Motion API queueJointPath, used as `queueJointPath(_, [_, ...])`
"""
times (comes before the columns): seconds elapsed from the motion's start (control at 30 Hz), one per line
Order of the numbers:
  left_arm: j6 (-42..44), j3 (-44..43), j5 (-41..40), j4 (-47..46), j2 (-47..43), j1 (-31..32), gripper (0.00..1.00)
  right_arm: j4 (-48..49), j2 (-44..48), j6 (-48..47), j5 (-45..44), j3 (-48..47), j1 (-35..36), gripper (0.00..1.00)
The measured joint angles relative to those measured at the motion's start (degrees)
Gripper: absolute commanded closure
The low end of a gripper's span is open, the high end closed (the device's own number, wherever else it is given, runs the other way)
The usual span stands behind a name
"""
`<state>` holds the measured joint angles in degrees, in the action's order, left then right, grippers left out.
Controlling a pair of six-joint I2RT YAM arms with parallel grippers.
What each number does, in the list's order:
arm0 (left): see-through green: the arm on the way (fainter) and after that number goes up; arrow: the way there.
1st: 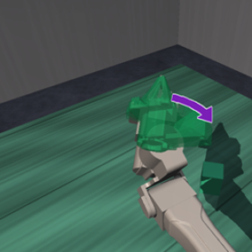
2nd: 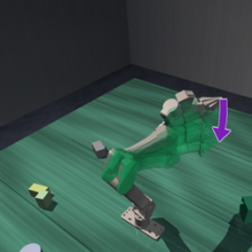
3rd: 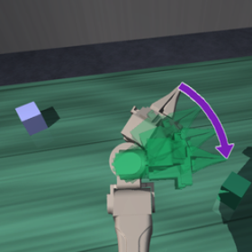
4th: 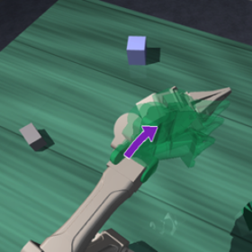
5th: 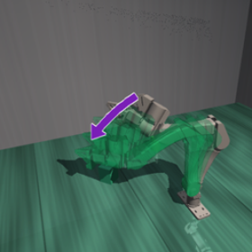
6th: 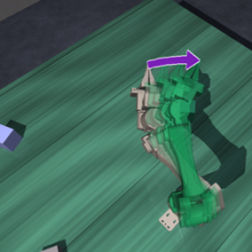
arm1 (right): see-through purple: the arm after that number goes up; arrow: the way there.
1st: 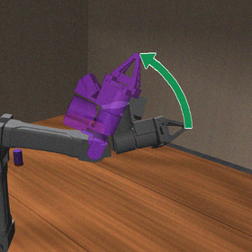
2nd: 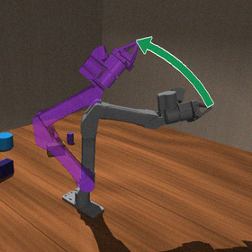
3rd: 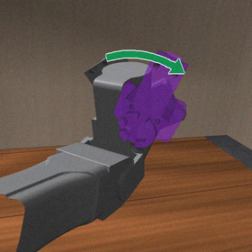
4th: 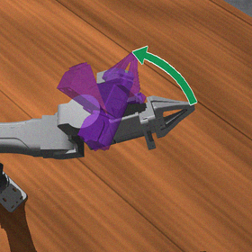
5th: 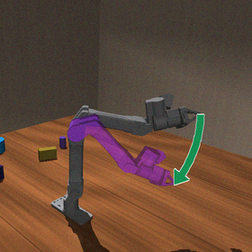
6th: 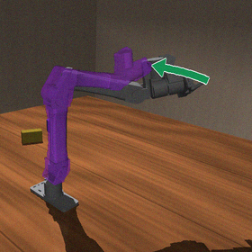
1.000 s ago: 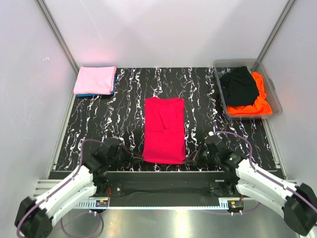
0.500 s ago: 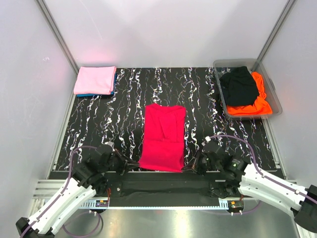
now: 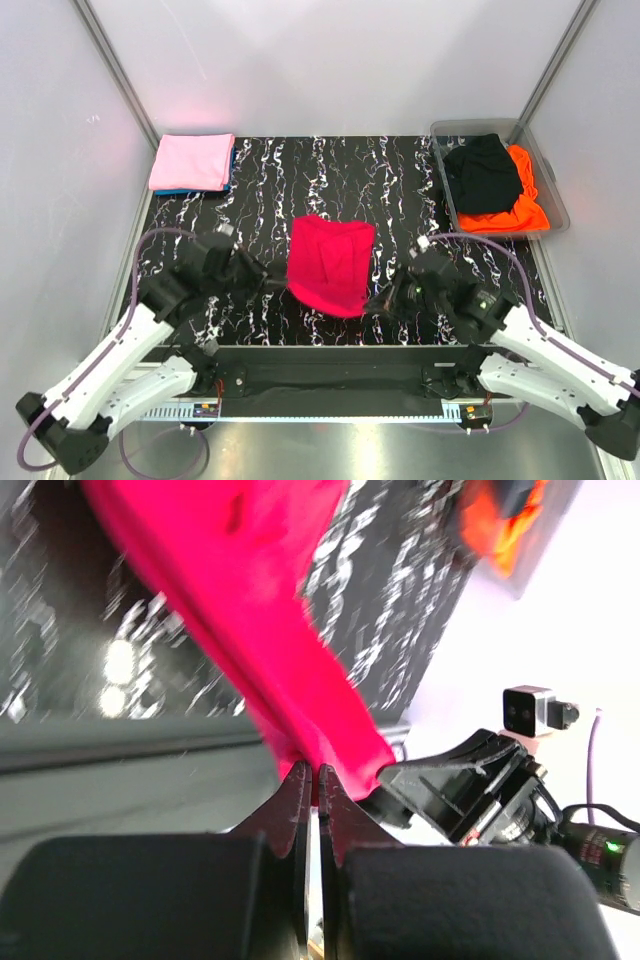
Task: Fold and stack the t-shirts
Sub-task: Fold the tshirt
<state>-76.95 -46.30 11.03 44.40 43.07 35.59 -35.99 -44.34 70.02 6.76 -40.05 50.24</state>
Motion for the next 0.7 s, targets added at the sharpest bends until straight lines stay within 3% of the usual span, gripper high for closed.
queueJointPath(0.33, [6.08, -10.19, -1.07, -5.49, 17.64, -4.96, 1.00, -3.10, -14.05, -13.29, 8.55, -11.19, -19.58, 1.00])
queueJointPath(0.7, [9.49, -16.11, 3.93, -11.61, 33.38, -14.62, 1.00, -2.86, -30.21, -23.28, 19.45, -20.92, -30.84, 1.00])
